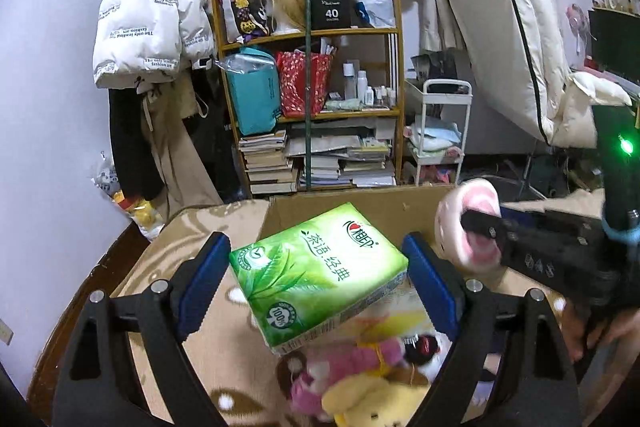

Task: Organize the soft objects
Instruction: 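Carry tissue pack and cushion over the cardboard box and lower them in, then open both tools to release items in the box and withdraw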

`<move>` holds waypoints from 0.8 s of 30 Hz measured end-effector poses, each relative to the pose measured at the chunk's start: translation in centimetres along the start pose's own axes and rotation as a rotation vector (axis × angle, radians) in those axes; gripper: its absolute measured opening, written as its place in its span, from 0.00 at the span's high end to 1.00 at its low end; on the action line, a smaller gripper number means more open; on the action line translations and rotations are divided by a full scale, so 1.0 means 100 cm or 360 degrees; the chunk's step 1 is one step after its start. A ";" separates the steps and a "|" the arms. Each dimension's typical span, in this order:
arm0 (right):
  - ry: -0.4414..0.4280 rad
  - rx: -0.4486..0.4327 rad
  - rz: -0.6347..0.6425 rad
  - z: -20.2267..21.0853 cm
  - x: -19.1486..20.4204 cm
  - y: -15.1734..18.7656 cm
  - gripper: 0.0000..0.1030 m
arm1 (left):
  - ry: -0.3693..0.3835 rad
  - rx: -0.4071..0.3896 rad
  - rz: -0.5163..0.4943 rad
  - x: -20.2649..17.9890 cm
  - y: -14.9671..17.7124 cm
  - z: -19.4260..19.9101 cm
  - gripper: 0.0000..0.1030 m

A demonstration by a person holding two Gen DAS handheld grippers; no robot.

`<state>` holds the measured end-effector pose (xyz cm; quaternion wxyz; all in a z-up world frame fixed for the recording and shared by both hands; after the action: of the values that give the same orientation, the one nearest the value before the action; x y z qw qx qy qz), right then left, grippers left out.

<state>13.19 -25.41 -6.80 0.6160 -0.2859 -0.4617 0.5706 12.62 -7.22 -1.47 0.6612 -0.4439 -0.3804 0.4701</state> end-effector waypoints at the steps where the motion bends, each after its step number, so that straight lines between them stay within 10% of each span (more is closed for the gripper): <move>1: -0.0001 0.0000 -0.0003 0.000 0.000 0.000 0.70 | -0.0001 0.0001 -0.0001 0.000 -0.001 -0.005 0.16; 15: -0.0005 0.0063 -0.0057 -0.015 0.001 0.002 0.68 | -0.0021 0.0160 0.0005 0.004 0.017 -0.064 0.15; 24: -0.0006 0.0028 -0.0093 -0.012 -0.003 0.001 0.44 | -0.0029 0.0192 0.0031 0.009 0.025 -0.066 0.03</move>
<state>14.22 -25.43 -7.48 0.6341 -0.2659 -0.4660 0.5569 18.25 -7.41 -5.85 0.6786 -0.4026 -0.3531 0.5027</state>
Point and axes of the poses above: each gripper's, at about its wrist camera, not at the fingertips, and z roughly against the way its jaws point, x to its left, y to its underside, the point moved 4 cm from there along -z, roughly the way its jaws point, and after that the axes turned 11 degrees about -x, right-handed, at the moved point
